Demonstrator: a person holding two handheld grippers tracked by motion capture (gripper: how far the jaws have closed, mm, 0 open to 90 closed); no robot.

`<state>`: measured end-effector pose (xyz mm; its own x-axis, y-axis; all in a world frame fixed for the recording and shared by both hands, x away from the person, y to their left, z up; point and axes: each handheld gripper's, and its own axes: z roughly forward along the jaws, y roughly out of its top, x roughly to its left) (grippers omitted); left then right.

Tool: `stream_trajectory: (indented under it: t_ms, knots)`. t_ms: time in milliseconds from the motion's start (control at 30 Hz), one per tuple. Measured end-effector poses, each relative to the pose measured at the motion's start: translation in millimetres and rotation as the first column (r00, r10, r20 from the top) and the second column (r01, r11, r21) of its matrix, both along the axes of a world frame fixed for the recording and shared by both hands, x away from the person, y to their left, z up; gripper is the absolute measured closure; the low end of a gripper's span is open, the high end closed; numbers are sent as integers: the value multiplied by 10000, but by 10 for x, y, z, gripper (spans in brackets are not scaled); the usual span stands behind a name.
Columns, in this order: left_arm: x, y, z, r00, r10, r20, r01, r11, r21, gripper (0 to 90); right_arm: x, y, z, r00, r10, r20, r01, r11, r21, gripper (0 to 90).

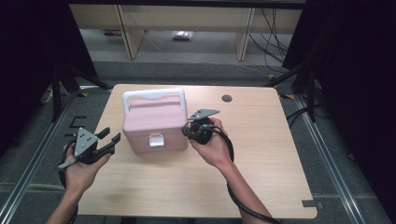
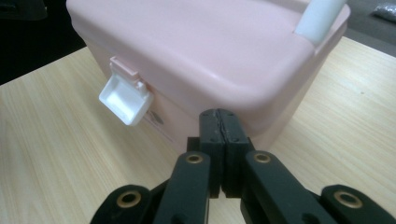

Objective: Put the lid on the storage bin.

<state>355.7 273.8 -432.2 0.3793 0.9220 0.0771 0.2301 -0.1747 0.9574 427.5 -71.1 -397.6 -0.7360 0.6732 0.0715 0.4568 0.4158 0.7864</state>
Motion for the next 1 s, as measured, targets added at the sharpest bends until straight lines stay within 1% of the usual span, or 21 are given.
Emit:
stream_trajectory:
  t_ms: [33,67,100,133,167,233,433,467,533,600,633,667,700,733,767,833,867,900,933,967,1000]
  knots:
    - [-2,4,-3,10000,-6,16,6,10000,-29,529,6,-13,-11,9999,18,128,-20,9999,132,900]
    - [-5,7,-9,10000,9,54,-8,10000,-74,527,5,-34,-4,9998,17,222,-17,10000,-18,900]
    - [-9,12,-13,10000,30,76,-29,9999,-96,525,-3,-51,3,9999,-54,150,55,10000,-56,900]
    - [-11,19,-19,9999,41,96,-40,9999,-159,522,3,-69,-5,9995,-77,311,77,10000,-2,899]
    - [-12,25,-27,9999,39,152,-35,9997,-242,520,4,-102,-4,9993,45,374,-40,9999,-124,897]
    - [-21,38,-41,9998,69,195,-63,9996,-288,512,-3,-151,-17,9991,-164,394,167,9998,-54,893]
    - [-65,72,-116,9988,122,471,-100,9989,-463,491,7,-374,-52,9979,-395,517,411,9987,-293,876]
    - [-71,77,-127,9989,167,439,-146,9987,-479,486,-1,-409,-71,9972,-579,468,587,9981,-166,875]
    - [-74,100,-168,9986,237,463,-212,9983,-534,482,4,-491,-76,9966,-677,475,693,9971,-316,872]
    - [-73,113,-202,9985,302,459,-272,9975,-646,477,37,-589,-104,9952,-579,787,615,9971,-444,872]
    - [-78,130,-209,9983,363,452,-338,9980,-542,476,31,-626,-102,9953,-737,622,768,9958,-492,873]
    - [-77,142,-224,9982,417,438,-393,9978,-537,475,18,-662,-106,9936,-1054,401,1069,9936,-364,873]
    - [-73,153,-243,9979,420,500,-390,9975,-590,474,44,-726,-110,9938,-932,606,962,9942,-487,873]
    - [-71,158,-262,9976,521,448,-491,9966,-660,473,44,-776,-112,9927,-1061,575,1088,9930,-466,872]
    - [-73,177,-272,9976,539,428,-518,9975,-490,471,38,-825,-118,9901,-1288,556,1312,9905,-403,871]
    - [-67,199,-315,9972,595,451,-570,9969,-551,466,42,-941,-133,9884,-1327,734,1364,9895,-478,869]
    - [-71,210,-331,9970,668,402,-646,9964,-551,465,15,-959,-140,9842,-1702,484,1717,9847,-283,866]
    - [-71,221,-352,9968,703,390,-680,9961,-559,463,25,-1023,-158,9834,-1617,818,1653,9855,-389,863]
    - [-73,234,-372,9968,712,360,-692,9961,-540,460,8,-1069,-172,9827,-1769,550,1790,9832,-355,859]
    - [-75,248,-402,9964,790,308,-772,9954,-558,458,19,-1135,-200,9822,-1674,857,1722,9837,-517,855]
    - [-74,257,-423,9962,819,292,-802,9952,-564,456,-12,-1183,-232,9772,-2043,584,2066,9778,-356,853]
